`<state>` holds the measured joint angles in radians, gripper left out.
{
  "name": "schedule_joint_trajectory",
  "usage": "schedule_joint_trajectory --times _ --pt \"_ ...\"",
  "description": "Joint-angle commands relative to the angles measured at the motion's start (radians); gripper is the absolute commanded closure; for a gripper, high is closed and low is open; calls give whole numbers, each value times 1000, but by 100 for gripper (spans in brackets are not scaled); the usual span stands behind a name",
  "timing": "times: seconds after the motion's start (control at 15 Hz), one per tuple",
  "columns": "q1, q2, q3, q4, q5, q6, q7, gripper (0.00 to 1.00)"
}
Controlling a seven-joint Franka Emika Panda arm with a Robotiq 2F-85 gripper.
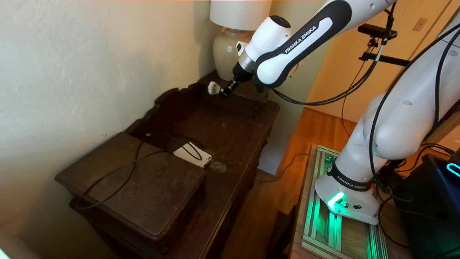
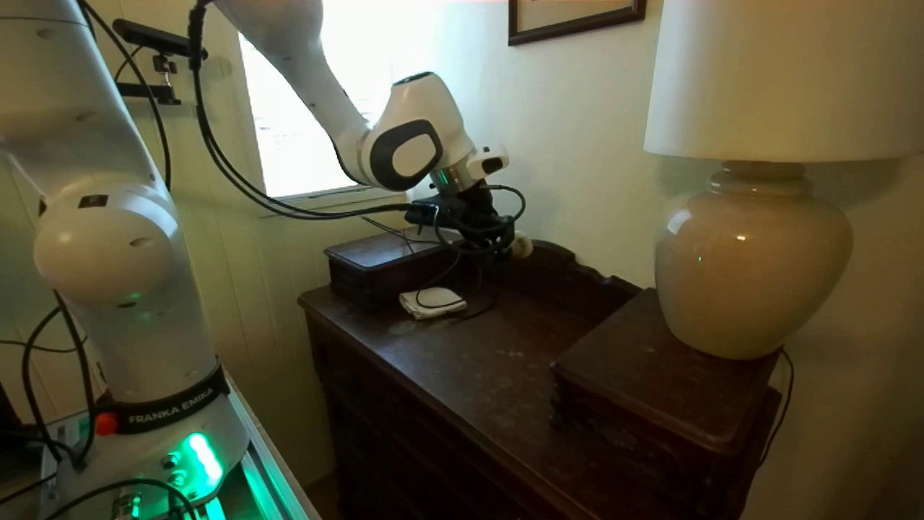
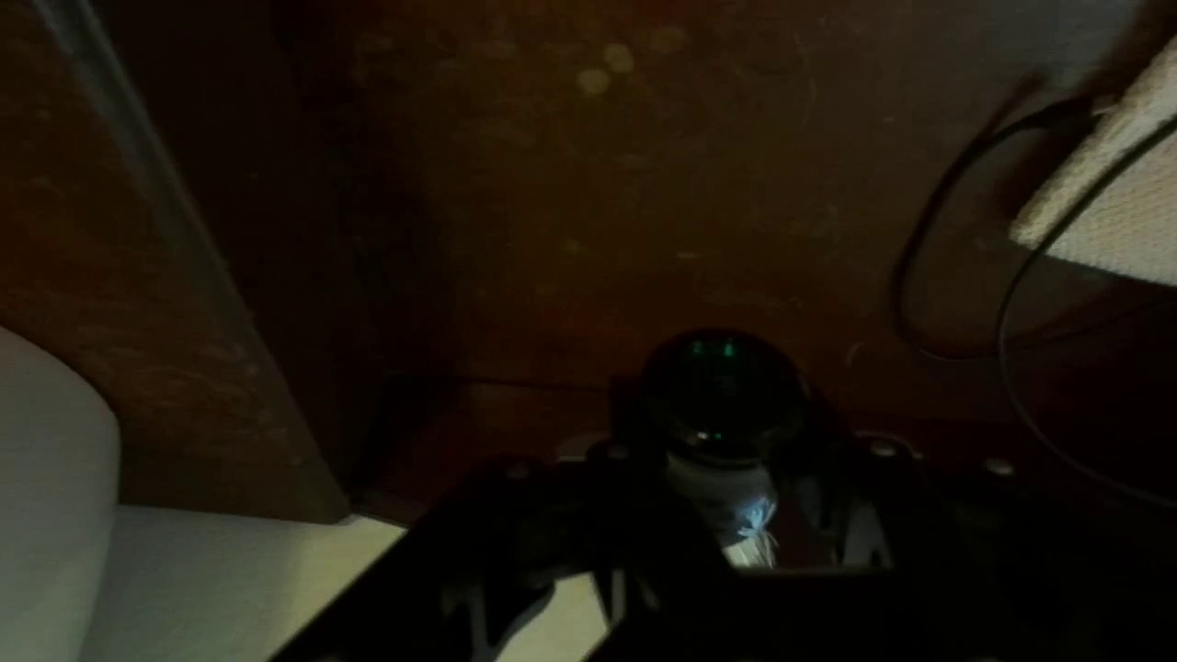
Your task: Use the brush to brush the lamp.
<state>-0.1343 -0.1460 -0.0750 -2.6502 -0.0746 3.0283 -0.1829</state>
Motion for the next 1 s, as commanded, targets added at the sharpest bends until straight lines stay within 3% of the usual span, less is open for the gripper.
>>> schedule_joint_trajectory --times 0.0,0.33,0.47,0.53,0.87,0.93 --pt "-30 115 37 2 -56 93 62 85" --pt "-10 273 -5 30 -75 182 51 85" --pt "15 297 -43 56 -58 104 58 85" --pt "8 261 -16 15 -32 140 34 60" --pt "9 299 -37 44 -33 127 35 60" --pt "10 299 -37 44 -33 127 35 85"
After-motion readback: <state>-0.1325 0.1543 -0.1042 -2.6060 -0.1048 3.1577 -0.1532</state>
